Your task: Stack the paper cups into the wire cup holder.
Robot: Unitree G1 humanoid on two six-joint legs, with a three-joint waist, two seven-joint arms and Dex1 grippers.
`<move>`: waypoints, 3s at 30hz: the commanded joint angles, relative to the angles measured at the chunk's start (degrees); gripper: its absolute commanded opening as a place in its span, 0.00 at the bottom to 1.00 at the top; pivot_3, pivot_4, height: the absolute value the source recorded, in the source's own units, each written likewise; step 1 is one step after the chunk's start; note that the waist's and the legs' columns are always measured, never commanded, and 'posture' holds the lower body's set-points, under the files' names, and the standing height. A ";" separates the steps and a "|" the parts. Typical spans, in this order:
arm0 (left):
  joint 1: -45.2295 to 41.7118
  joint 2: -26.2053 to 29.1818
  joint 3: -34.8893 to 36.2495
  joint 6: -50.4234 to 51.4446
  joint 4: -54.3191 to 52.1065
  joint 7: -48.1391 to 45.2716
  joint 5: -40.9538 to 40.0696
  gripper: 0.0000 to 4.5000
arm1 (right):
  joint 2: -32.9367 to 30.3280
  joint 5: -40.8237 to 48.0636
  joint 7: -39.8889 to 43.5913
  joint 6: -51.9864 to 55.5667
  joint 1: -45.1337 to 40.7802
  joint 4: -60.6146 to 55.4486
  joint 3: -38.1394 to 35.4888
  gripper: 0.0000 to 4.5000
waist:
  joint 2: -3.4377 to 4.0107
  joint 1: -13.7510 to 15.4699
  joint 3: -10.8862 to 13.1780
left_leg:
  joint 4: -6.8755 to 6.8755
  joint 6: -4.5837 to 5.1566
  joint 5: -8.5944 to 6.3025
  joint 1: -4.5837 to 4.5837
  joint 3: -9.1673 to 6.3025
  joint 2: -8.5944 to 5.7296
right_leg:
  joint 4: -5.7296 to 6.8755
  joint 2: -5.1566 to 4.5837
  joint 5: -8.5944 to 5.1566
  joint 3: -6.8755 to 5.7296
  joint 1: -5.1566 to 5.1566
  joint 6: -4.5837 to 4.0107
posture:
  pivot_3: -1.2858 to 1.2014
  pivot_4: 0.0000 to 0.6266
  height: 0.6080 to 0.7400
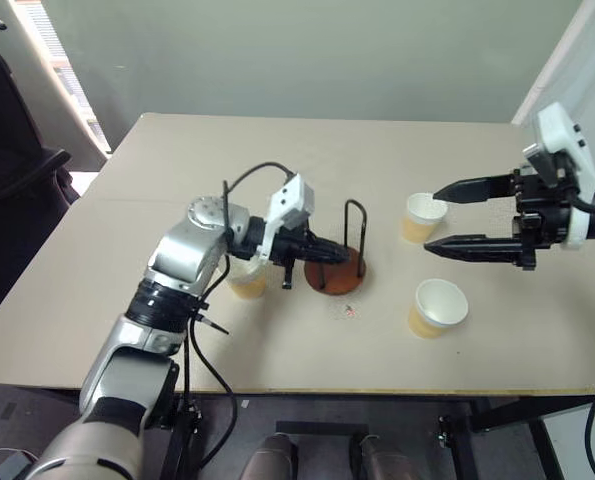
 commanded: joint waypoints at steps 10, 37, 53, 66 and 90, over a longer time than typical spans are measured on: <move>1.95 -2.80 -4.07 -8.49 6.20 -5.06 2.83 0.01 | -2.74 4.03 -4.10 1.16 1.79 -3.13 -5.69 1.00 | 0.02 0.00 -0.01 | 0.04 0.07 -0.04 0.02 0.00 0.00 | -0.03 -0.01 0.06 0.02 0.06 0.09 | 0.52 0.24 1.00; 2.53 2.80 -5.25 -19.31 2.12 -6.94 9.77 0.99 | -3.27 4.89 0.84 -1.39 -0.95 -2.71 2.32 1.00 | 0.04 -0.05 -0.02 | 0.06 0.25 -0.15 0.04 0.02 -0.03 | -0.10 -0.01 -0.01 0.03 0.14 0.21 | 0.52 0.24 1.00; 2.47 10.69 0.41 -16.51 -3.60 -5.42 8.71 0.99 | -1.32 -0.77 4.44 -5.59 -5.00 3.09 8.31 1.00 | 0.04 -0.16 -0.02 | 0.03 0.28 -0.20 0.04 0.01 -0.02 | -0.07 -0.03 -0.07 0.02 0.09 0.09 | 0.52 0.24 1.00; 2.25 17.01 12.06 -2.37 -7.09 -0.32 0.20 0.99 | 10.13 -31.99 9.13 -31.46 -19.14 35.27 28.10 1.00 | 0.05 -1.01 -0.03 | -0.03 0.29 -0.21 0.05 -0.03 0.04 | 0.04 -0.01 0.08 -0.02 -0.08 -0.12 | 0.52 0.24 1.00; 4.16 18.73 13.01 -1.21 -8.63 4.19 -1.49 1.00 | 27.71 -62.78 7.39 -62.91 -32.46 84.62 33.94 0.88 | 0.07 -1.12 -0.02 | -0.67 -0.17 0.00 -0.07 -0.07 0.05 | 0.03 -0.03 0.05 -0.05 -0.48 -0.37 | 0.52 0.24 1.00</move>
